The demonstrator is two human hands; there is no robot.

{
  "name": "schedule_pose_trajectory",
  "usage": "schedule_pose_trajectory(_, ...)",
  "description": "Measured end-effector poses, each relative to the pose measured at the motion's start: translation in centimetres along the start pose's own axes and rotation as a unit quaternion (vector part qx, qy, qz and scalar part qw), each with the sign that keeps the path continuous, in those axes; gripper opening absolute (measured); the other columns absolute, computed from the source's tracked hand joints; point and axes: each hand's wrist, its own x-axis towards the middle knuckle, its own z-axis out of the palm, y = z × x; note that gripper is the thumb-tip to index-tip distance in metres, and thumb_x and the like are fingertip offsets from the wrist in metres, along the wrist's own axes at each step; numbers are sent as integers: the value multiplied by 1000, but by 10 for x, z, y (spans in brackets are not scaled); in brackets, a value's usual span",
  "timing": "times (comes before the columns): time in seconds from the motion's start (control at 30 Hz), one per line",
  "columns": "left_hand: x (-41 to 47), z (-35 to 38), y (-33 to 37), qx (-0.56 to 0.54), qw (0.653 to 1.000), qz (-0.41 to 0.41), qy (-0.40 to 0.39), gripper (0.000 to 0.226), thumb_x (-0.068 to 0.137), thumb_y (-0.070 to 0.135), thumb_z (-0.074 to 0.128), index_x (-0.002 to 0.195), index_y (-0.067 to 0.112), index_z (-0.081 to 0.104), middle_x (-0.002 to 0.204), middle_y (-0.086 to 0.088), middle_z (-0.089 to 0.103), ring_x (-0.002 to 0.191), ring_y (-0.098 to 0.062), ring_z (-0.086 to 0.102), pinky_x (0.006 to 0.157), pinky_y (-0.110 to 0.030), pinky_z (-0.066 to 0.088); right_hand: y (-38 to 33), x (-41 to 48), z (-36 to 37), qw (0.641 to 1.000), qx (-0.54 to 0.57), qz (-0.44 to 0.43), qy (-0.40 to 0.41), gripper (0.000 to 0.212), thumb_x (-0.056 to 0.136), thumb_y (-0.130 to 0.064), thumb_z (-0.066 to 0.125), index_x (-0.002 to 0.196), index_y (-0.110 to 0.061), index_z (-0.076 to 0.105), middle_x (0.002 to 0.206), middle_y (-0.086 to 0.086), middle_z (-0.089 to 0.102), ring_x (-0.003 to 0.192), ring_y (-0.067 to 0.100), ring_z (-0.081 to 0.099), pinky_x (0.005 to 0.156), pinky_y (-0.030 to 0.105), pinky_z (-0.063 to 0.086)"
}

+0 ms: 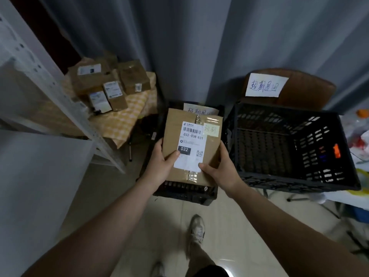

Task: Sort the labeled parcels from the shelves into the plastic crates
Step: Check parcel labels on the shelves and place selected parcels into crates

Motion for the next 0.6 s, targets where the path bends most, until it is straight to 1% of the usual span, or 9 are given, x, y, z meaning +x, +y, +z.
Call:
schedule_pose_trajectory(0.07, 28, 20, -14, 26, 1000, -16, -5, 64, 92, 22, 61, 147, 17, 29, 137, 2, 41, 124, -16, 44, 95, -25, 34, 19, 27, -10, 1000, -7, 29, -9, 97, 78, -18, 78, 150, -37, 16, 138, -11, 50, 128, 10, 46, 107, 46, 42)
schedule_pose_trajectory(0.13, 50, 36, -31, 74, 997, -18, -11, 63, 92, 20, 62, 146, 10, 31, 153, -3, 18, 138, -14, 26, 102, -16, 22, 40, 51, -14, 998, -18, 64, -15, 99, 77, -19, 78, 151, -36, 14, 139, -8, 48, 128, 12, 46, 106, 47, 43)
schedule_pose_trajectory(0.17, 60, 42, -42, 97, 995, -22, -18, 62, 91, 20, 62, 146, 8, 34, 156, -4, 11, 138, -10, 21, 104, -14, 18, 51, 62, -14, 996, -24, 81, -20, 101, 78, -19, 78, 151, -35, 12, 141, -6, 47, 128, 14, 45, 106, 47, 43)
schedule_pose_trajectory(0.23, 77, 53, -65, 109, 992, -48, -41, 64, 90, 22, 64, 145, 7, 34, 154, -5, 16, 135, -5, 20, 110, -21, 19, 72, 79, -12, 991, -39, 123, -27, 102, 79, -17, 77, 153, -31, 7, 143, -3, 43, 130, 18, 43, 105, 48, 44)
schedule_pose_trajectory(0.3, 86, 61, -83, 85, 990, -91, -65, 68, 88, 27, 66, 146, 11, 33, 145, -2, 32, 131, -12, 33, 107, -27, 29, 94, 91, -8, 985, -58, 159, -29, 103, 80, -16, 76, 154, -26, 5, 144, 1, 41, 131, 22, 42, 104, 48, 44)
schedule_pose_trajectory(0.4, 96, 68, -112, 69, 984, -135, -98, 71, 77, 47, 69, 138, 22, 42, 134, 1, 50, 119, -17, 52, 100, -43, 46, 121, 98, 0, 977, -77, 197, -28, 101, 81, -13, 74, 154, -22, 4, 146, 5, 39, 132, 24, 41, 103, 47, 44)
schedule_pose_trajectory(0.43, 98, 70, -119, 69, 980, -150, -109, 70, 78, 45, 70, 138, 23, 42, 132, 0, 52, 117, -18, 54, 99, -45, 47, 127, 99, 2, 975, -81, 207, -26, 99, 83, -11, 72, 154, -20, 3, 147, 5, 38, 132, 24, 41, 104, 45, 44)
schedule_pose_trajectory(0.5, 99, 73, -125, 68, 977, -159, -126, 67, 84, 32, 70, 142, 21, 37, 134, 0, 53, 119, -17, 53, 101, -42, 46, 135, 99, 6, 971, -91, 219, -18, 94, 85, -8, 68, 153, -18, 5, 142, 4, 40, 131, 25, 41, 101, 38, 44)
schedule_pose_trajectory(0.6, 99, 77, -127, 77, 977, -157, -125, 69, 90, 27, 64, 148, 21, 27, 140, -1, 48, 126, -19, 48, 106, -39, 41, 137, 97, 10, 970, -102, 220, 7, 84, 86, -9, 67, 149, -19, 13, 125, -1, 47, 123, 26, 49, 90, 35, 49)
